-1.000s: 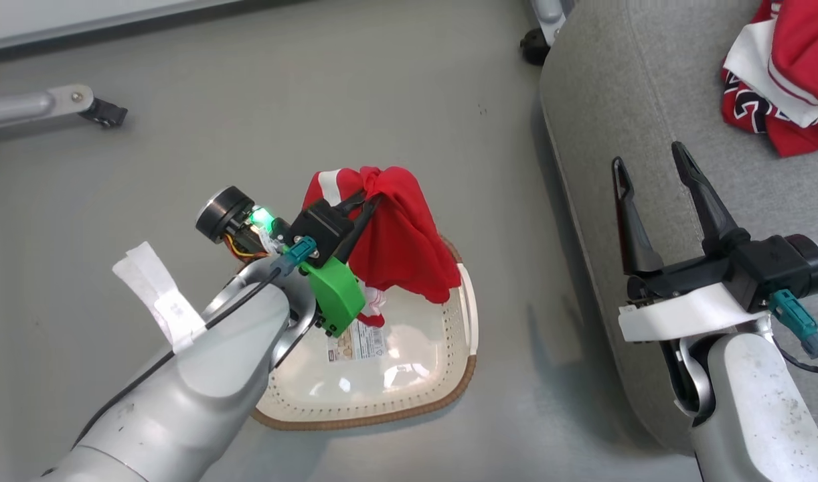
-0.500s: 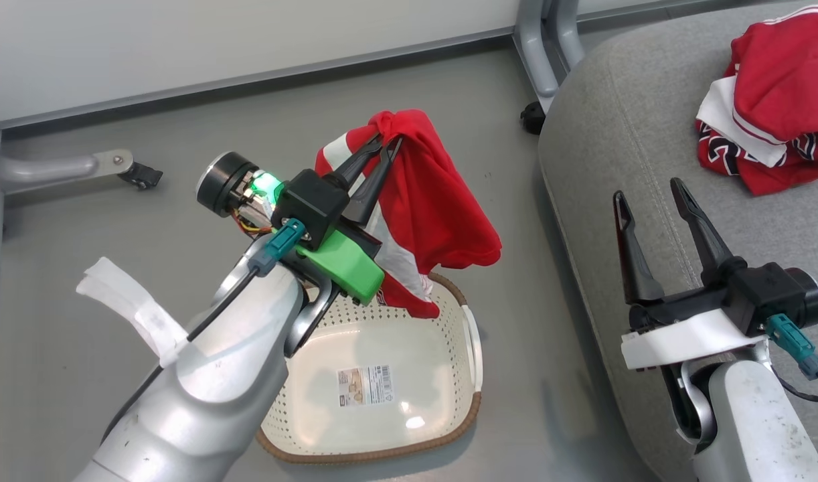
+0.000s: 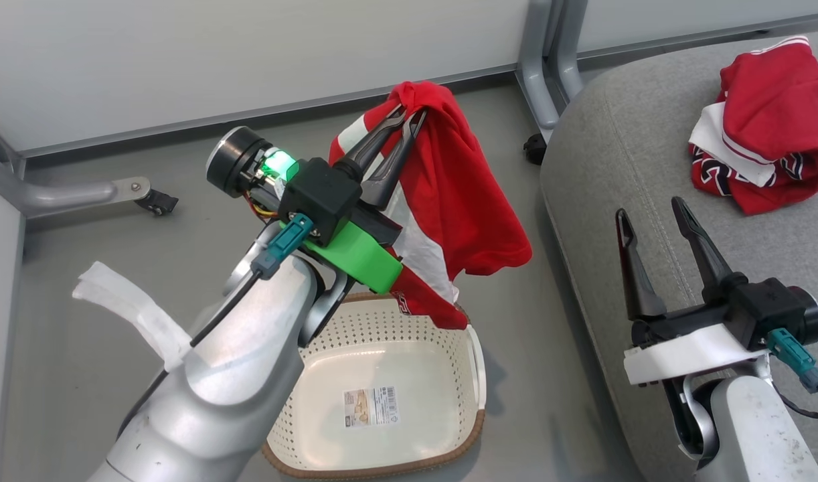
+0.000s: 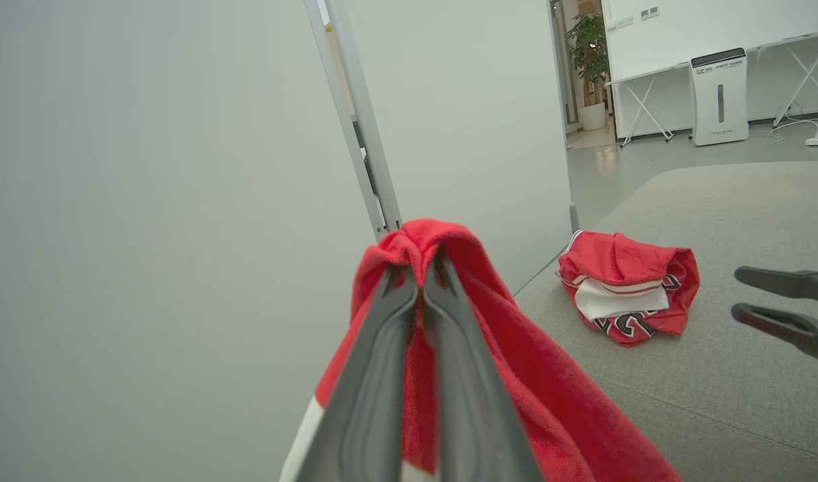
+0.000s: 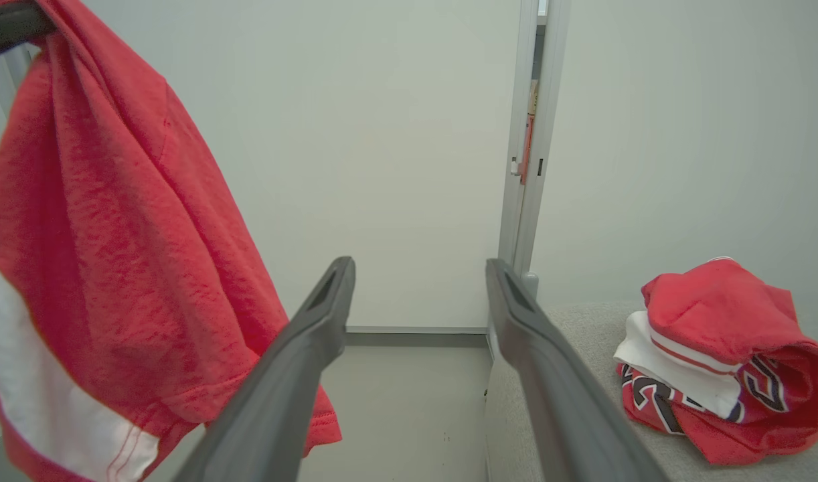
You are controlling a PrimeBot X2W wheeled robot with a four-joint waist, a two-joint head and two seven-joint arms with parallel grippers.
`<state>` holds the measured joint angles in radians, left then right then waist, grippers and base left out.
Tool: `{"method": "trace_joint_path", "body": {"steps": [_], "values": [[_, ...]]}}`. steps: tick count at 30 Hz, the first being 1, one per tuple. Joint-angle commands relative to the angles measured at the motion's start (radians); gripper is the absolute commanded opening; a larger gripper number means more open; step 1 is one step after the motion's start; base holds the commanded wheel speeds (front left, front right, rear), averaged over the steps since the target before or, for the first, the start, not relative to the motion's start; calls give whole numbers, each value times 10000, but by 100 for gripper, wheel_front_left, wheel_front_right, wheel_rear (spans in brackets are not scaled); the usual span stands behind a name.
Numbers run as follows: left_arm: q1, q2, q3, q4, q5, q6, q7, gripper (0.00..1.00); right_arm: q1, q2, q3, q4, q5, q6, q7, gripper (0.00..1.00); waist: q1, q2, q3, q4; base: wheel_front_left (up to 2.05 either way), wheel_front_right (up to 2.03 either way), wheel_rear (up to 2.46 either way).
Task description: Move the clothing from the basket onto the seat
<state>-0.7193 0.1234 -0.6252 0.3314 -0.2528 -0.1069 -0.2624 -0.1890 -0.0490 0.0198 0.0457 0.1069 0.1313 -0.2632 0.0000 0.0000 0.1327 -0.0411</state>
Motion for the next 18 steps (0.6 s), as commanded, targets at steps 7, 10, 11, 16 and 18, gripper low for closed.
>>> {"method": "trace_joint_path", "body": {"steps": [7,10,11,16,18], "values": [[286,-35,161,-68,173,-126,-35,0,-46,-26,202,-289,-194,-11,-24,100,0,0,-67,-25,0,0,0],[296,-52,186,-80,233,-147,-35,0,-272,-84,523,-431,-377,-11,-22,100,0,0,-33,-16,0,0,0],[298,-64,192,-85,260,-159,-35,0,-377,-154,674,-465,-374,-11,-22,100,0,0,-13,-6,0,0,0],[278,-149,154,-114,326,-182,-35,0,-933,-585,1611,-461,-258,-11,-24,100,0,0,82,82,0,0,0],[269,-196,104,-135,366,-198,-35,0,-1191,-828,2027,-325,-177,-11,-24,100,0,0,130,142,0,0,0]]}}
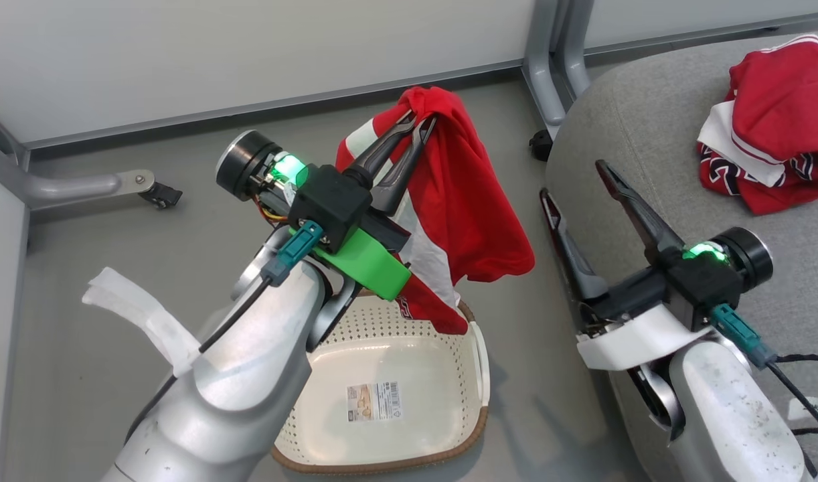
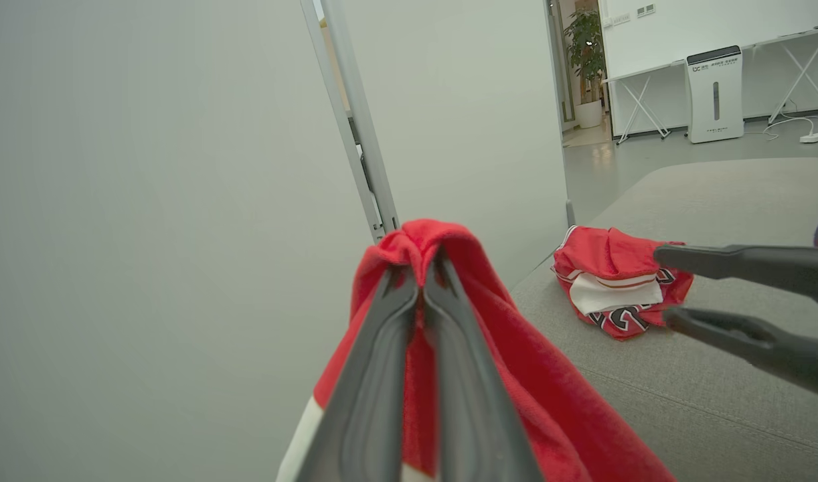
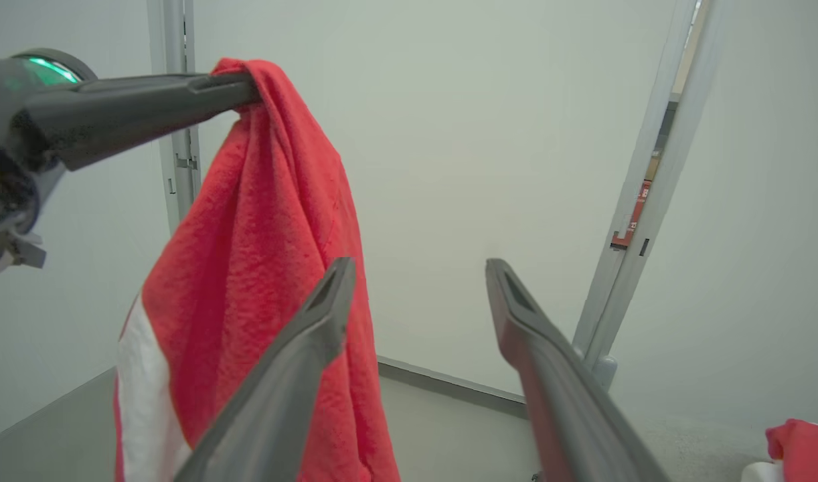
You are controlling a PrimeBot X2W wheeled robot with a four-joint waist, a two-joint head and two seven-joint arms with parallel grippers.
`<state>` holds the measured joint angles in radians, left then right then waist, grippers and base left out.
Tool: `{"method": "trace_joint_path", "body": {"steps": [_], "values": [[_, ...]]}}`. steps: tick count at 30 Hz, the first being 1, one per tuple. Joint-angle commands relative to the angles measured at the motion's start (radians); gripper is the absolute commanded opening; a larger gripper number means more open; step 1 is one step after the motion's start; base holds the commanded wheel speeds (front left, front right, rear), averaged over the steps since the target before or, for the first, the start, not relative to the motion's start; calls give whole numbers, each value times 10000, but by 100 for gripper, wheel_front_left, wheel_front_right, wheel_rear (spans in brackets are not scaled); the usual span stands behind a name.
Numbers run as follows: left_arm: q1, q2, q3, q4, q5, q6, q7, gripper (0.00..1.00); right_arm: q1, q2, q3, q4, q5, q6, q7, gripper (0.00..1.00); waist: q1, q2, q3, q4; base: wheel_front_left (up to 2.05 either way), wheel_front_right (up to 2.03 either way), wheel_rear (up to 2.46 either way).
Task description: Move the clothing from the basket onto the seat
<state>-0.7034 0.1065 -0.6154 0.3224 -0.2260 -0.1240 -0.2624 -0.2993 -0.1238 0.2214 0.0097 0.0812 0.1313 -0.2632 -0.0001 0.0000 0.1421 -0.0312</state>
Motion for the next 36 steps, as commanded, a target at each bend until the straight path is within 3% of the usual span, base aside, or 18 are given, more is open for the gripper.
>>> {"method": "trace_joint_path", "body": {"steps": [1,11,23,24,25,36], "values": [[121,-55,-33,-64,122,-35,-35,0,-241,-170,235,107,134,-11,-24,100,1,0,56,82,0,0,0],[197,-285,-603,-230,196,-66,-35,0,-1409,-967,1873,1057,604,-11,-24,100,1,0,146,531,0,0,0],[-53,-457,-1571,-642,-11,-77,-35,0,-2387,-1587,3146,2097,1539,-11,-24,100,1,0,257,1014,0,0,0],[-71,-464,-1610,-658,-38,-77,-35,0,-2436,-1610,3228,2172,1627,-11,-24,89,1,0,253,1036,0,0,0],[-86,-472,-1647,-674,-59,-78,-35,0,-2487,-1621,3294,2225,1688,-11,-22,0,1,0,250,1065,0,0,0],[39,-395,-1500,-506,-20,-78,-35,0,-2053,-1360,2911,2314,2074,-11,-24,0,1,0,288,1088,0,0,0]]}}
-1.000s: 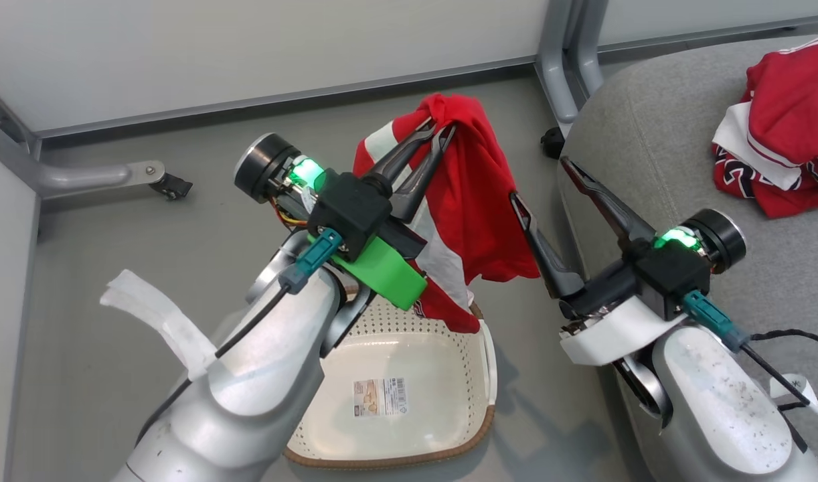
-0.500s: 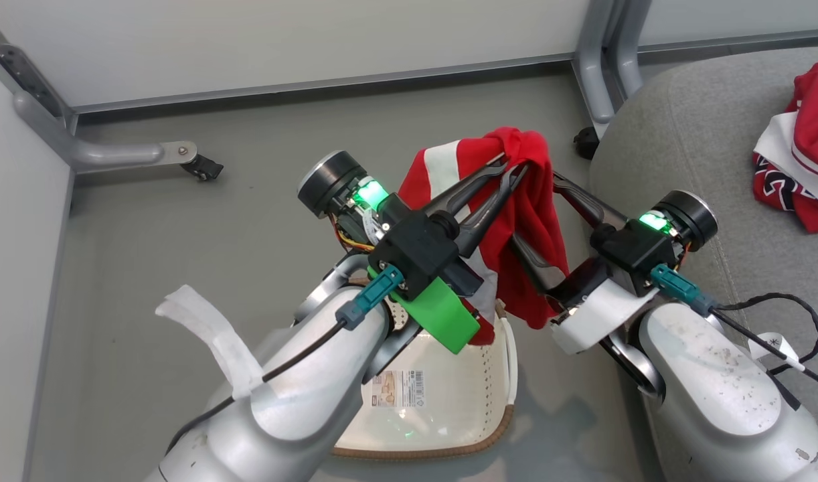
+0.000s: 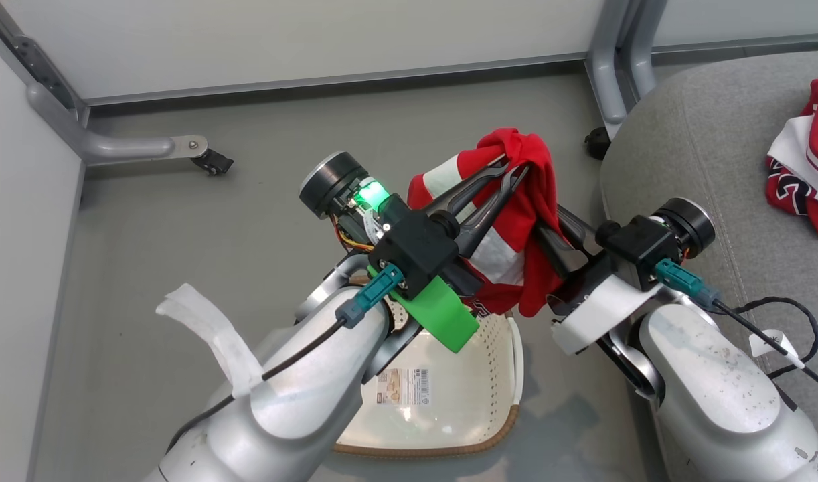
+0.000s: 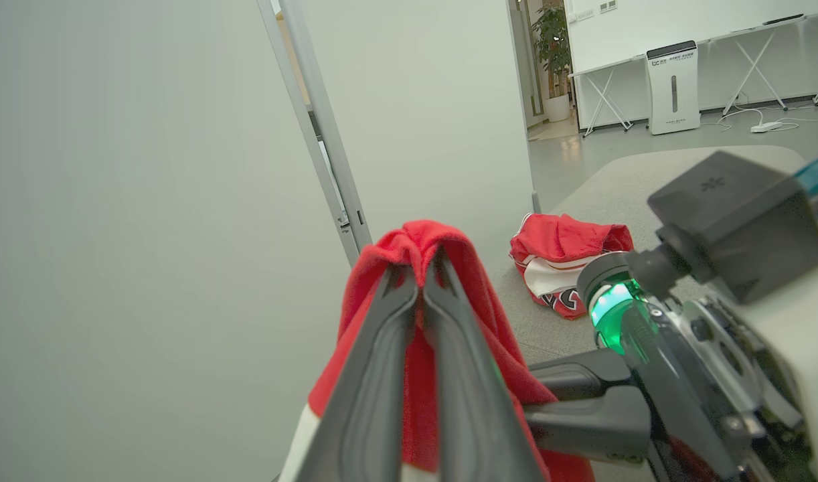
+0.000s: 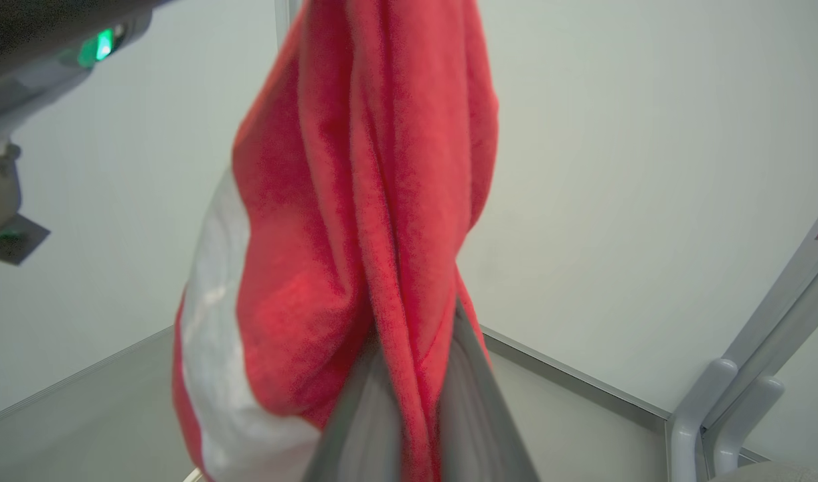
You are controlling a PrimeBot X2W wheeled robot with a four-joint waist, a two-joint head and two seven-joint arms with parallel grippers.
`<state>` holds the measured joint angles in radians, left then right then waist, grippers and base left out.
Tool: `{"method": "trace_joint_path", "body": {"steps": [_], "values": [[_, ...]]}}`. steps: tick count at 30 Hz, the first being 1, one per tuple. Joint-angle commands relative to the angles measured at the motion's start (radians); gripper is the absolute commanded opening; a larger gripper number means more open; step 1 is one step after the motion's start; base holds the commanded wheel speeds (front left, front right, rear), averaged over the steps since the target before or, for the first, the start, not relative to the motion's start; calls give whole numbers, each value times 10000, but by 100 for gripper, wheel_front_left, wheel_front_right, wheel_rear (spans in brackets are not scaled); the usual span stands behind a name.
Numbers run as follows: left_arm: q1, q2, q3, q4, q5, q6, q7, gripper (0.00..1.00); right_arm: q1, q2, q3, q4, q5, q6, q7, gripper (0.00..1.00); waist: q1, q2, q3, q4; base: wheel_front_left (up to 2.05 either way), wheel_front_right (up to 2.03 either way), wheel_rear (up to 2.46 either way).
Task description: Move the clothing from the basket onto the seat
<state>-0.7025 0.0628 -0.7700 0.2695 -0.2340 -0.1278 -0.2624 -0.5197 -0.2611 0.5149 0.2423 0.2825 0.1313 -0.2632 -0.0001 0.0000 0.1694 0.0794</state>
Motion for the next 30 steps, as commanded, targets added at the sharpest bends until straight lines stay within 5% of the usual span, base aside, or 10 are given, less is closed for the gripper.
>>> {"method": "trace_joint_path", "body": {"steps": [1,10,12,13,30], "values": [[35,41,39,36,66,-39,-35,0,171,19,-38,-28,60,-11,-24,0,1,0,31,-31,0,0,0],[-54,29,-63,145,98,-40,-33,0,185,150,-447,-114,107,-11,-24,0,1,0,188,-75,0,0,0],[-44,26,-85,165,110,-40,-33,88,169,179,-540,-132,83,-11,-24,0,1,0,221,-70,0,0,0],[-37,25,-97,171,124,-40,-33,100,156,184,-572,-136,72,-11,-24,0,1,0,235,-66,0,0,0],[110,16,-201,268,210,-40,-33,100,103,422,-2016,-33,-252,-11,-24,0,1,0,557,-190,0,0,0]]}}
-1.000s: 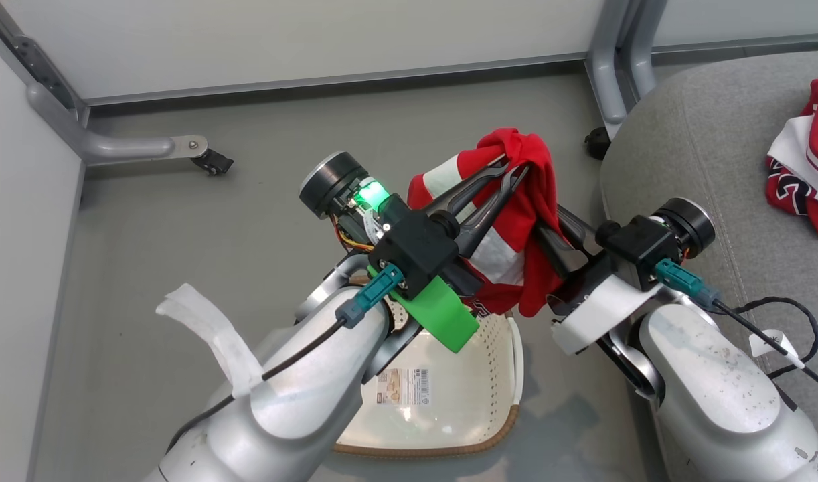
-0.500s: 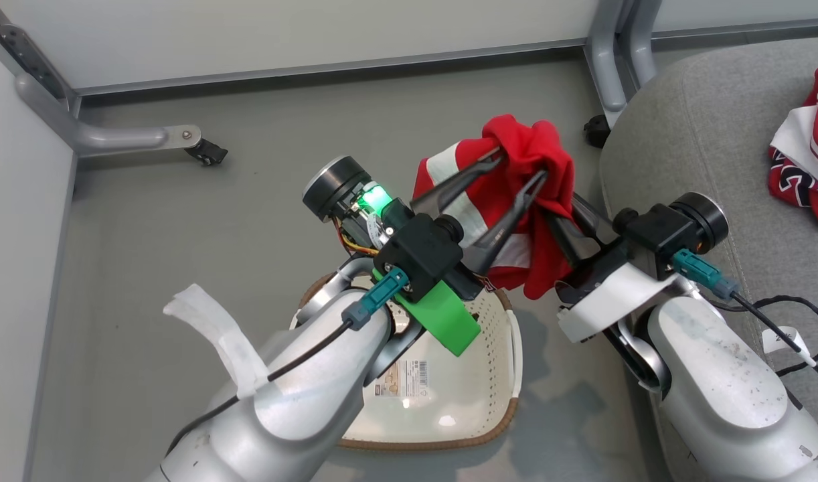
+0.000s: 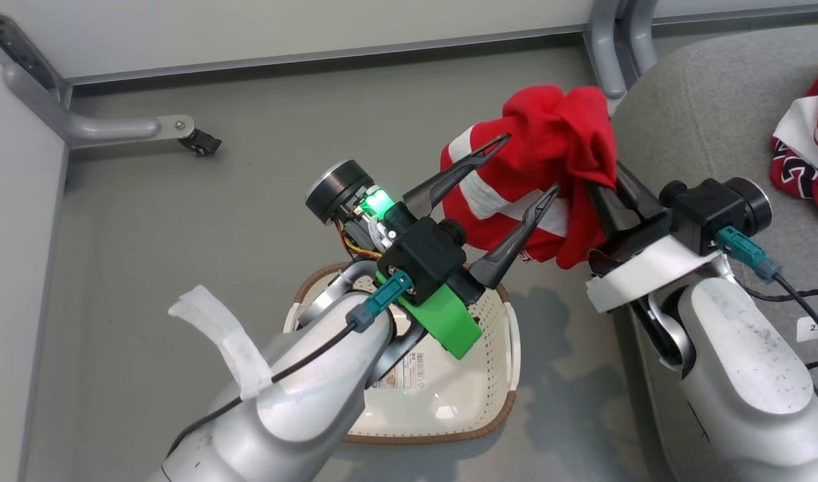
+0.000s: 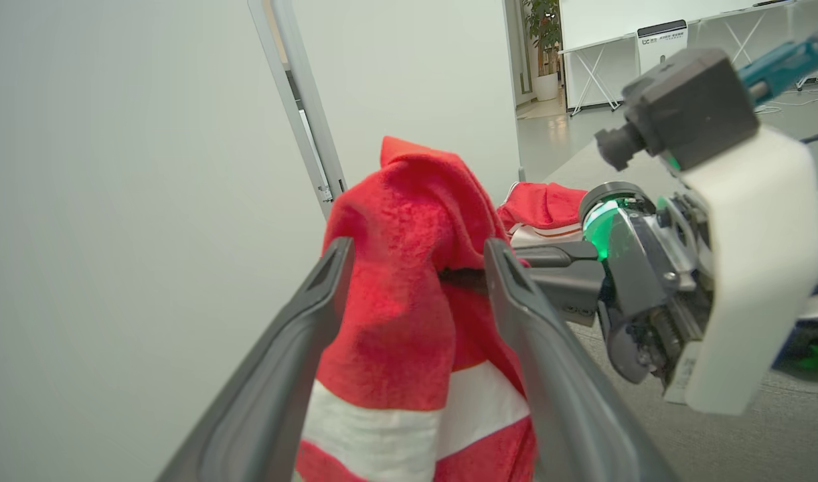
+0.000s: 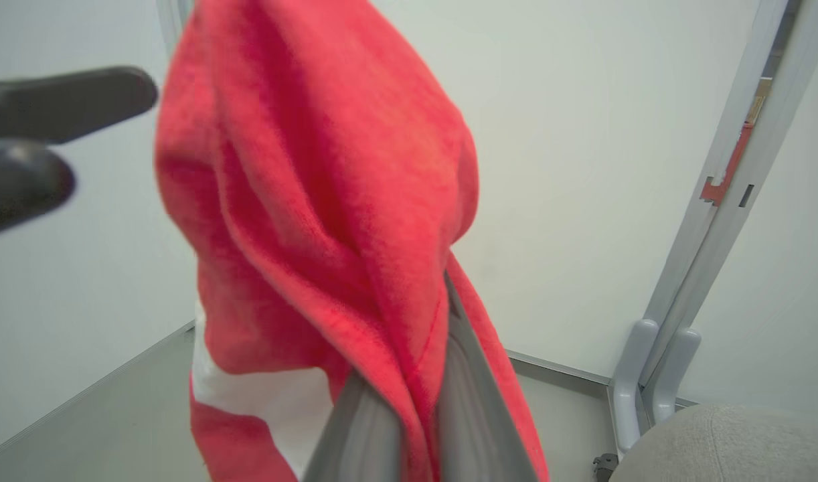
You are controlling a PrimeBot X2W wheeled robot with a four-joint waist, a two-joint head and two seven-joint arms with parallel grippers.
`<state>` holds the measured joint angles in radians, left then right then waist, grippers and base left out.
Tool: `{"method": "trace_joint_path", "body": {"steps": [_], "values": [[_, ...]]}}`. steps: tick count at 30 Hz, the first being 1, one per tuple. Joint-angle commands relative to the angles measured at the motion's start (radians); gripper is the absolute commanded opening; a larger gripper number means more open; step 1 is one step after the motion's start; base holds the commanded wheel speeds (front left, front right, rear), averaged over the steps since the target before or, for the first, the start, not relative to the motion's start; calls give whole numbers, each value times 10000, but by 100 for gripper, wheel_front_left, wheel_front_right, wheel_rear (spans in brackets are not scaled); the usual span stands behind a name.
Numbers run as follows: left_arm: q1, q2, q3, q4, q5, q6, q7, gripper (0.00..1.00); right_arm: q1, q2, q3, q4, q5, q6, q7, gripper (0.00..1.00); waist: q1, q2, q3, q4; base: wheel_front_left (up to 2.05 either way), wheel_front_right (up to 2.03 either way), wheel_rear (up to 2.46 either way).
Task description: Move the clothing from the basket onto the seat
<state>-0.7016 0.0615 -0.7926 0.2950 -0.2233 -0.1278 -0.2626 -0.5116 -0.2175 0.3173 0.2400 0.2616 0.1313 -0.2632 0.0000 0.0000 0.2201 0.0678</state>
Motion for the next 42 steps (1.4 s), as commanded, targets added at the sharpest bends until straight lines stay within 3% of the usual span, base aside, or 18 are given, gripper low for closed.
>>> {"method": "trace_joint_path", "body": {"steps": [1,19,36,42], "values": [[113,40,34,18,111,-40,-32,100,57,2,-149,-33,-61,-11,-24,0,0,0,79,-130,0,0,0],[489,417,363,-84,187,-39,-21,100,1416,744,-2089,-646,-356,-11,-22,0,0,0,304,-1900,0,0,0],[569,627,-37,183,64,-40,-21,100,2518,1386,-3585,-1196,-375,-11,-24,0,0,0,536,-3745,0,0,0],[401,614,-181,245,52,-40,-21,100,2773,1505,-4012,-1337,-387,-11,-24,0,0,0,697,-4095,0,0,0]]}}
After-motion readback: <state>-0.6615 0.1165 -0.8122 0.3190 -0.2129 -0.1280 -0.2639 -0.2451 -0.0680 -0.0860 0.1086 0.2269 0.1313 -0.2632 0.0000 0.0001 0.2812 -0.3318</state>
